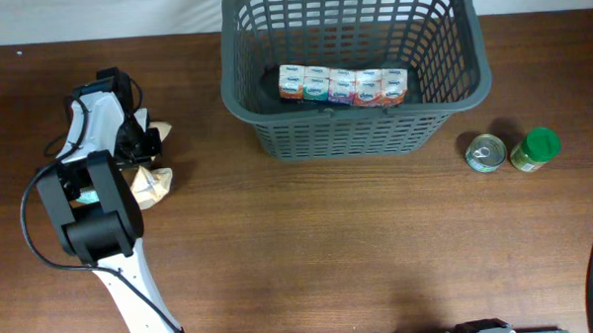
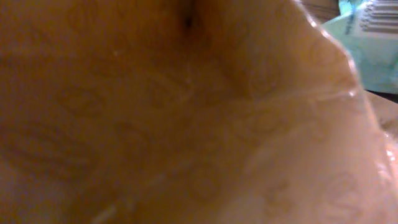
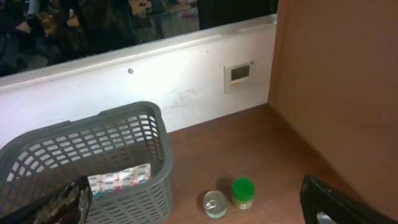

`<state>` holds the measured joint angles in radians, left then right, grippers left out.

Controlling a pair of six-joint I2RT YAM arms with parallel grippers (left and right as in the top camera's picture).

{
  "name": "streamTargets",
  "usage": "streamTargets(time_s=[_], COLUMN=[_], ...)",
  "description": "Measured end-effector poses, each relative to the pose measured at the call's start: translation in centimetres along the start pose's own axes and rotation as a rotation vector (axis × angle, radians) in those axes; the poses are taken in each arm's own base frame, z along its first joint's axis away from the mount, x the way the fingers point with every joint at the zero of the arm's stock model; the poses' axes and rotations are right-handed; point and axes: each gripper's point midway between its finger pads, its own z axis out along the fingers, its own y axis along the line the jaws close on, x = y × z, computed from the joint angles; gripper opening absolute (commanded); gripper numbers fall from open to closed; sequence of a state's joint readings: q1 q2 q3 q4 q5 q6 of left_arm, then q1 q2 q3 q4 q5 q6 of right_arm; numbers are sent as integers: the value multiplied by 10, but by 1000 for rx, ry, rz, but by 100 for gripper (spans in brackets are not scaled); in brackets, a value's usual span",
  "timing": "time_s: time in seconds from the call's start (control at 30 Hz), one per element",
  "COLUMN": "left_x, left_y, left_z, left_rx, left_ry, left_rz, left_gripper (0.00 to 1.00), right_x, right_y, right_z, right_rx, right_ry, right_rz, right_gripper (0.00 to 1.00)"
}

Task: Pack container
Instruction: 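Carry the tan pouch into the basket and release it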

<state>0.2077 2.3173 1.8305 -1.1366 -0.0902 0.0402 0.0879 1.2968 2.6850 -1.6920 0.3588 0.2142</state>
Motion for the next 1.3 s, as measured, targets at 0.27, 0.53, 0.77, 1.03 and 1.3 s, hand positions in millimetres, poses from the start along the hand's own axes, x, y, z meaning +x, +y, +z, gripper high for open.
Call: streamTargets(time_s=[0.27,0.53,0.77,1.03,1.3], left_x=[16,-47,7,38,-3], left_y=[-1,-47,-156,-314,-419], left_z=[-12,-217,-462,-435,-292], left_rx=[4,-13,-106,-110,-27], left_ry=[84,-490,-1230,-1323,-1132], left_rz=[11,168,758,1480,1692], left_gripper=[2,2,2,2,2], right_x=[0,0,0,0,0], right_y=[0,0,0,0,0], right_z=[0,0,0,0,0], right_rx=[0,0,0,0,0], right_ry=[0,0,0,0,0], right_rz=[1,0,0,0,0], right_gripper=[99,99,99,99,99])
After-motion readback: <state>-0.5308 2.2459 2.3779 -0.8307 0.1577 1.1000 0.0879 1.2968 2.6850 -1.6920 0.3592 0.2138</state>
